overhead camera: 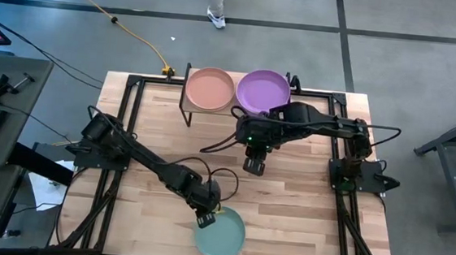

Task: Place and stack plates onto a shelf
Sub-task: Stack the green plate on the orange plate on the shelf

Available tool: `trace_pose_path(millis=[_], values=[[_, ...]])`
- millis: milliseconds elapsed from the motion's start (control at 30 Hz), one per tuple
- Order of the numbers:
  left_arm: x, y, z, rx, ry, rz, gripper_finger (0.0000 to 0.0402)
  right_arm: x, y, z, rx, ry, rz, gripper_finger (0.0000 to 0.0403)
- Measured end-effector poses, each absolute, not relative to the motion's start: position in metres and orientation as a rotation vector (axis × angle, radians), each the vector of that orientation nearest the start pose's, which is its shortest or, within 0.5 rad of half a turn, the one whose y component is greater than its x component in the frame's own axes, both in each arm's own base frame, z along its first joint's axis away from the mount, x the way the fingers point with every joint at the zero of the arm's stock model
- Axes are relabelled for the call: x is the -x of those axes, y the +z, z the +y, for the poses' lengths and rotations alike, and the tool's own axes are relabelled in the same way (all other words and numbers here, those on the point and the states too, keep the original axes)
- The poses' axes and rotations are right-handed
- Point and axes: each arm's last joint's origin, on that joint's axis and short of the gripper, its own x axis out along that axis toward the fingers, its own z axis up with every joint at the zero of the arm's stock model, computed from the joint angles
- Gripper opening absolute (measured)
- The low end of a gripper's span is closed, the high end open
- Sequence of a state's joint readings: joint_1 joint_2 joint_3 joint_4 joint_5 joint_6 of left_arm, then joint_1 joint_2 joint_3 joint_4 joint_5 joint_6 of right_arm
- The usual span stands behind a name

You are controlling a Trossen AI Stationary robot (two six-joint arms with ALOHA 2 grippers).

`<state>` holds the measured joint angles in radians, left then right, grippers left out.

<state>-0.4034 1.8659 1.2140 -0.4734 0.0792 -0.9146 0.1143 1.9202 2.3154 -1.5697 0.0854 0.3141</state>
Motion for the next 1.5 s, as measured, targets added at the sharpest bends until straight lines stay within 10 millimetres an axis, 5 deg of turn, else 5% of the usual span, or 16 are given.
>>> trace_pose_path(millis=[1167, 1500], values=[[-0.346, 0.136, -0.148, 0.636, 0.104, 1.307, 0.0095, -0.349, 0.412, 0.038, -0.158, -0.147, 1.159, 0.0108], [-0.346, 0.136, -0.148, 0.615, 0.089, 1.306, 0.0021, -0.349, 0.412, 0.038, -0.157, -0.147, 1.159, 0.0108]])
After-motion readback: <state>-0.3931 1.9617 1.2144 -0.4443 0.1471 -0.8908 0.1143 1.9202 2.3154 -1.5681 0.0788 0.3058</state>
